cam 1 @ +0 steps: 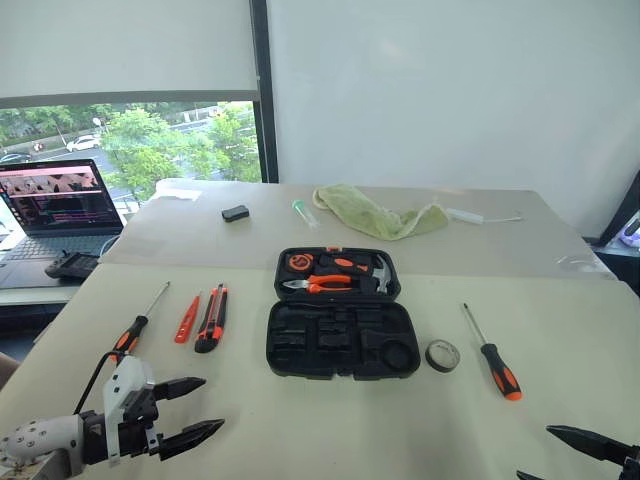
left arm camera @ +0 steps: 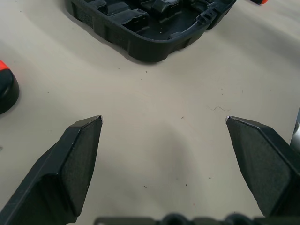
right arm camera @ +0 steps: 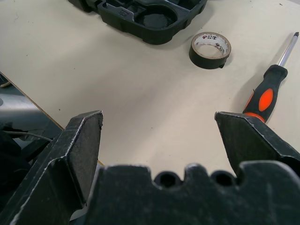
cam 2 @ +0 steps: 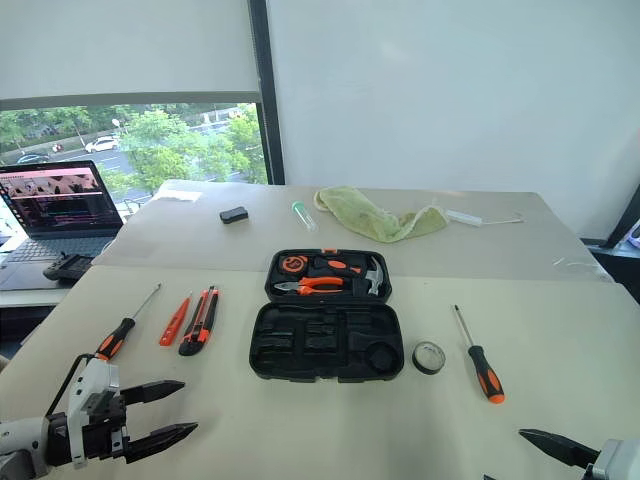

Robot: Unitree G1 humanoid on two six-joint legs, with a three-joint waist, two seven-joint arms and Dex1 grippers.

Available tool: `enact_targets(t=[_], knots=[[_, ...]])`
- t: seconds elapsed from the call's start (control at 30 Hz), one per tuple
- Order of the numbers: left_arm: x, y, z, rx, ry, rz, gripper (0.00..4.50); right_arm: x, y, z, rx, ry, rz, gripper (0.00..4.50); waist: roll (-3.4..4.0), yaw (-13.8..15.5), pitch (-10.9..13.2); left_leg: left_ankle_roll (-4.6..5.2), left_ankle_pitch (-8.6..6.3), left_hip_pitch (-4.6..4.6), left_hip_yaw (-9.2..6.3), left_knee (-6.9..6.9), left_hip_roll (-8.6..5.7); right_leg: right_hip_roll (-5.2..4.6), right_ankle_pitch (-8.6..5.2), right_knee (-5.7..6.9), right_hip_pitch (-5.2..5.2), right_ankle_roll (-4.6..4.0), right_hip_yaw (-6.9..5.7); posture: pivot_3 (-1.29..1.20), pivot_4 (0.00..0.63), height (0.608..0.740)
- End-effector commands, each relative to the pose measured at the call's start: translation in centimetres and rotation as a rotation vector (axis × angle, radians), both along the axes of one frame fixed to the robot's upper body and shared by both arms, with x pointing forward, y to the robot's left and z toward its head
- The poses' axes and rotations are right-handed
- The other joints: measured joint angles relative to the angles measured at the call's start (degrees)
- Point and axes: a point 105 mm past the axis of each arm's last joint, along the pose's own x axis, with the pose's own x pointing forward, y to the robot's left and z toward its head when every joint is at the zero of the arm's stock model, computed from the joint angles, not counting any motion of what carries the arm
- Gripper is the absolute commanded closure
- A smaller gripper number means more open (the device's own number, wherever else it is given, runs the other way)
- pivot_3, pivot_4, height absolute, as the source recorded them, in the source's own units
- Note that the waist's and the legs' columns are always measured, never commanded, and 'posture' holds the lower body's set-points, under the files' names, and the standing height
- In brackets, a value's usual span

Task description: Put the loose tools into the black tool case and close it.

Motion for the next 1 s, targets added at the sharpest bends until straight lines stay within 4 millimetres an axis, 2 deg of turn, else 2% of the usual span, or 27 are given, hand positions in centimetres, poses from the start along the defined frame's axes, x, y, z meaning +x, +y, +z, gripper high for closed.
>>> enact_targets(t=[0.03, 0.1, 0.3, 0.4, 0.47, 0.53, 0.6, 0.7, 0.87, 1.0], knots=[[0.3, -0.3, 0.9, -0.024, -0.046, -0.003, 0.00, 0.7, 0.7, 0.7, -0.012, -0.041, 0.031, 0.07, 0.00, 0.0, 0.0, 0.00, 0.00, 0.00, 0.00, 0.00, 0.00, 0.00, 0.00, 0.00, 0.00, 0.00, 0.00, 0.00, 0.150, 0.740], [0.7, -0.3, 1.2, -0.053, -0.058, 0.017, 0.00, 1.6, 1.6, 1.1, 0.003, -0.070, 0.050, 0.07, 0.00, 0.0, 0.0, 0.01, 0.00, 0.01, 0.00, 0.00, 0.01, -0.01, -0.01, -0.01, -0.03, 0.00, 0.00, 0.00, 0.150, 0.740], [2.4, -1.0, 2.0, -0.097, -0.080, 0.085, 0.00, 2.6, 2.8, 2.1, 0.028, -0.134, 0.093, 0.07, 0.01, 0.1, 0.0, 0.01, 0.00, -0.02, 0.00, 0.00, -0.01, 0.15, 0.00, 0.06, 0.03, -0.01, -0.01, 0.00, 0.150, 0.740], [4.7, -0.5, 3.2, -0.125, -0.131, 0.235, 0.00, 3.1, 5.7, 4.9, 0.108, -0.284, 0.236, 0.07, 0.01, 0.1, 0.0, 0.01, 0.00, -0.05, 0.00, 0.01, -0.02, 0.18, 0.01, 0.05, 0.05, 0.01, -0.01, 0.00, 0.150, 0.740], [6.1, 0.2, 3.9, -0.145, -0.120, 0.353, 0.00, 3.5, 7.5, 6.2, 0.157, -0.309, 0.336, 0.07, 0.00, 0.1, 0.0, 0.02, 0.00, -0.05, 0.00, 0.05, -0.01, 0.18, 0.29, 0.07, 0.06, 0.40, 0.02, 0.00, 0.150, 0.740], [8.2, 3.3, 4.2, -0.030, -0.045, 0.587, 0.00, 4.3, 10.4, 8.2, 0.235, -0.364, 0.497, 0.07, -0.17, -0.3, 0.1, 0.01, 0.01, 0.00, -0.01, 0.06, -0.01, 0.19, 0.35, 0.10, 0.10, 0.43, 0.03, 0.00, 0.150, 0.740], [8.8, 5.3, 4.5, 0.086, 0.015, 0.681, 0.00, 4.7, 11.8, 9.1, 0.250, -0.382, 0.580, 0.07, -0.51, -0.5, 0.3, -0.12, 0.11, 0.09, -0.01, 0.09, -0.01, 0.37, 0.47, 0.14, 0.11, 0.35, 0.05, 0.00, 0.150, 0.740], [10.0, 8.0, 5.8, 0.159, 0.061, 0.751, 0.00, 5.5, 12.4, 9.1, 0.254, -0.379, 0.618, 0.07, -0.59, -0.1, 0.3, -0.32, 0.19, 0.07, -0.10, -0.03, 0.05, 0.80, 0.44, 0.16, 0.06, 0.22, 0.03, 0.00, 0.150, 0.740], [11.5, 10.5, 7.0, 0.199, 0.188, 0.819, 0.00, 6.2, 12.5, 8.9, 0.257, -0.379, 0.620, 0.07, -0.61, 0.4, 0.3, -0.39, 0.15, -0.22, -0.11, -0.03, 0.05, 0.86, 0.38, 0.11, -0.12, 0.20, -0.06, 0.00, 0.150, 0.740], [11.6, 11.2, 5.5, 0.264, 0.363, 0.837, 0.00, 6.3, 12.4, 9.0, 0.261, -0.396, 0.591, 0.07, -0.68, 0.4, 0.3, -0.31, 0.11, -0.35, -0.07, 0.06, 0.01, 0.83, 0.42, 0.02, -0.12, 0.28, -0.06, 0.00, 0.150, 0.740]])
